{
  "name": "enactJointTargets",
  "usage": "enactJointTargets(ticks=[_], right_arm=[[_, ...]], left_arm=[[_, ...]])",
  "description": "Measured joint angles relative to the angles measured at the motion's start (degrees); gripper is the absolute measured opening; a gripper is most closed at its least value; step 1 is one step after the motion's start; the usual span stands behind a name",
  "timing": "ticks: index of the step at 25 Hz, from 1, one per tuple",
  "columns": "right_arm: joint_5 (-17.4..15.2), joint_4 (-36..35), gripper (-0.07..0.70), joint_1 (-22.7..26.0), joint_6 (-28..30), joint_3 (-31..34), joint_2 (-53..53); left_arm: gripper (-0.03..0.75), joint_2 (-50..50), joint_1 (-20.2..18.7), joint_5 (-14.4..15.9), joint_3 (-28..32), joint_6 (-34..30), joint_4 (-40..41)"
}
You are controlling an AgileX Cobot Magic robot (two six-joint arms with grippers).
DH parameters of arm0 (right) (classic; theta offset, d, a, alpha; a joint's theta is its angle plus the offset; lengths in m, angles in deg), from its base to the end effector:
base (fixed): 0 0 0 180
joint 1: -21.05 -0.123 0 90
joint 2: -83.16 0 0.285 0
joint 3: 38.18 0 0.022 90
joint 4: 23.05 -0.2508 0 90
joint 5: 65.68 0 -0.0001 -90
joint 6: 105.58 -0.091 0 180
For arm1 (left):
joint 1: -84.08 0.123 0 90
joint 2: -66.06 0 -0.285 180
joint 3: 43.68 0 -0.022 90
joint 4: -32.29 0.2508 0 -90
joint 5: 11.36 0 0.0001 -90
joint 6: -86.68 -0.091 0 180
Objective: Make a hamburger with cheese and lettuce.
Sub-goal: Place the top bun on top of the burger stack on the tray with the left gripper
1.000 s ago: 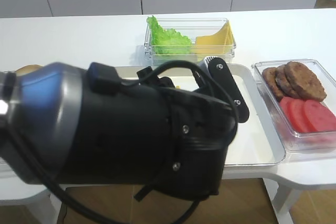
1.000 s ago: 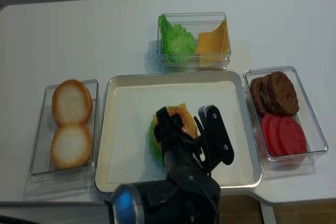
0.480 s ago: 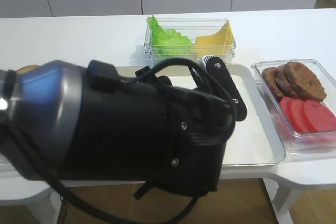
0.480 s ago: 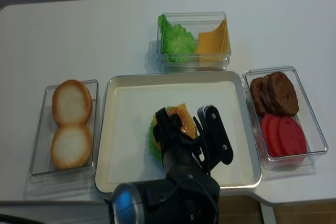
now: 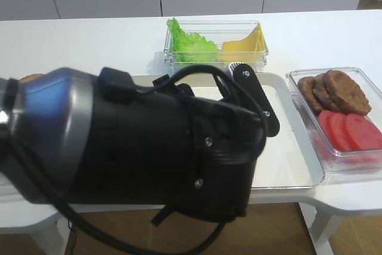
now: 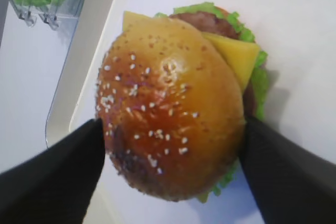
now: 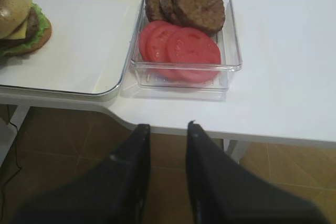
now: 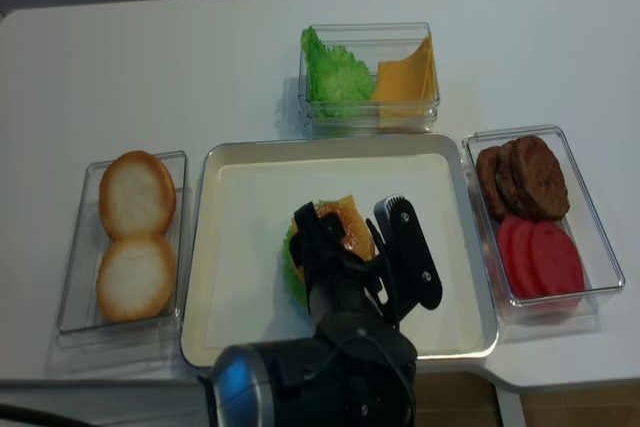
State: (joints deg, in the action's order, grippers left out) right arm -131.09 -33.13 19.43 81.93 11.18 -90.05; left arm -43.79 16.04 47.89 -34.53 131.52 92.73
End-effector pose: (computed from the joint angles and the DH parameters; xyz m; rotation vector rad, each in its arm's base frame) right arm -0.0106 0.0142 0.2680 -0.1852 2.1035 0.1517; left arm 0.1935 -0.2979 0.2324 1.0753 2.0412 0.5905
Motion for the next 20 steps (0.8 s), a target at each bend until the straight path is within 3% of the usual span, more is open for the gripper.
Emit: enactJointTargets(ticks=[4,8,11,20], right_arm=[[0.0,0.0,0.193,0.0,0.0,0.0,0.0],[0.0,0.0,0.193,0.0,0.0,0.0,0.0],[0.0,0.0,0.193,0.0,0.0,0.0,0.0],[0.0,0.0,0.193,0.0,0.0,0.0,0.0]], left_arm=[[0.650,0.0,0.0,1.4,0.0,0.0,0.1],[0.663,0.0,0.0,4.9,-0.3,0.0,0.1],[0.665,0.0,0.0,5.7,-0.6,0.0,0.1],[0.665,0.0,0.0,2.4,-0.6,0.0,0.2]])
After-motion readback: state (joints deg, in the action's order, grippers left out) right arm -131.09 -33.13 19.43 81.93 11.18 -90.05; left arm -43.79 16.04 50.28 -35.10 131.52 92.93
